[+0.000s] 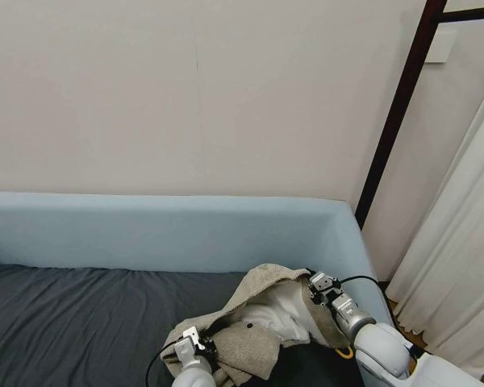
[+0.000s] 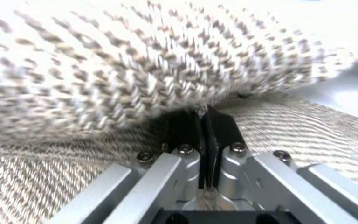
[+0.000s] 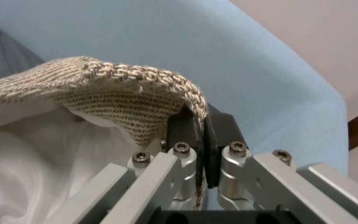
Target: Pick up the clothes from the sofa and hang them on the clothes hanger.
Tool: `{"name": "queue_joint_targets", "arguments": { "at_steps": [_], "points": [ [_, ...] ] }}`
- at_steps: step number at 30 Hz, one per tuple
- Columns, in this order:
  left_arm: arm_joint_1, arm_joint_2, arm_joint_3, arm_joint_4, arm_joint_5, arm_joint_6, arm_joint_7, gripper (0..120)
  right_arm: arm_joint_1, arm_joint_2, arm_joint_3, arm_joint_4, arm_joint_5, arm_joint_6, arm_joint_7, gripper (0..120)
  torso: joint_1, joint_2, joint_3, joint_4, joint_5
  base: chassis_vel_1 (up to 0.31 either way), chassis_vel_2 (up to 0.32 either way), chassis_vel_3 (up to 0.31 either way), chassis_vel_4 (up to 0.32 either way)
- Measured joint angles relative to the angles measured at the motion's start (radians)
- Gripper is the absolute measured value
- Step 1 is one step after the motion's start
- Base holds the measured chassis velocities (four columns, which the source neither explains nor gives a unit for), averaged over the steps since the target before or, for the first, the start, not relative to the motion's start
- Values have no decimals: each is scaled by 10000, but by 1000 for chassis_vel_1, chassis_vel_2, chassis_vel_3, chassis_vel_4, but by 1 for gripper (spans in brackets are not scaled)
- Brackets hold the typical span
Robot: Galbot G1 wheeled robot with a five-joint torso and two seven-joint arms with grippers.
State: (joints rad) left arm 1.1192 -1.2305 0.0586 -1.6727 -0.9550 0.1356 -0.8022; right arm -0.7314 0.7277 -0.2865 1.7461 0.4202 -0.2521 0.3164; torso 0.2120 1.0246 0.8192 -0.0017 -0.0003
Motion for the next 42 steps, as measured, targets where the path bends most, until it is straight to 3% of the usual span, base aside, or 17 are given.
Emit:
{"name": "queue_joint_targets", "arguments": {
  "at_steps": [8, 14, 21, 25, 28, 31, 33, 35, 39, 41, 42],
  "points": [
    [615, 535, 41, -1020, 1023, -153, 593, 0, 678, 393, -240, -289, 826, -419, 500, 0, 0, -1, 0, 1, 0, 0, 0, 0, 0],
    [1115, 1570, -365, -2134, 2028, -664, 1726, 0, 1025, 555, -247, -459, 1191, -557, 702, 0, 0, -2, 0, 2, -1, 0, 0, 0, 0],
    [1390, 2552, -1022, -3077, 2225, -976, 2384, 0, 1051, 513, -114, -303, 1376, -665, 816, 0, 0, -2, 0, 2, 1, 0, 0, 0, 0],
    [1537, 3143, -1428, -3662, 1976, -1040, 2794, 0, 1050, 451, 22, -188, 1536, -821, 919, 0, 0, -2, 0, 2, 0, 0, 0, 0, 0],
    [1708, 4250, -1890, -4665, 1607, -1354, 3651, 0, 1092, 194, 287, 101, 1909, -987, 1065, 0, 0, -2, 0, 1, 1, 0, 0, 0, 0],
    [1583, 4762, -2160, -5060, 1168, -1365, 3712, 0, 1073, 36, 513, 460, 2279, -1192, 1216, 0, 0, -2, 0, 2, 1, 0, 0, 0, 0],
    [1244, 5379, -2619, -5072, 693, -1367, 3819, 0, 995, -162, 807, 883, 2605, -1409, 1357, 0, 0, -2, 1, 2, -2, 0, 0, 0, 0],
    [1227, 5409, -2639, -5067, 672, -1367, 3828, 0, 992, -172, 819, 899, 2618, -1415, 1362, 0, 0, -2, 1, 2, -2, 0, 0, 0, 0],
    [-9, 6942, -3462, -4664, -573, -1325, 4179, 0, 758, -688, 1566, 1845, 3371, -1699, 1621, 0, 1, -1, 1, 1, 0, 0, 0, 0, 0],
    [-289, 7130, -3486, -4620, -738, -1316, 4218, 0, 748, -732, 1686, 1990, 3560, -1777, 1698, 0, 1, -2, 1, 0, 0, 0, 0, 0, 0],
    [-807, 7529, -3519, -4493, -1000, -1322, 4404, 0, 738, -819, 1918, 2267, 4013, -1942, 1863, 0, 1, -2, 1, 0, 2, 0, 0, 0, 0]
  ]
}}
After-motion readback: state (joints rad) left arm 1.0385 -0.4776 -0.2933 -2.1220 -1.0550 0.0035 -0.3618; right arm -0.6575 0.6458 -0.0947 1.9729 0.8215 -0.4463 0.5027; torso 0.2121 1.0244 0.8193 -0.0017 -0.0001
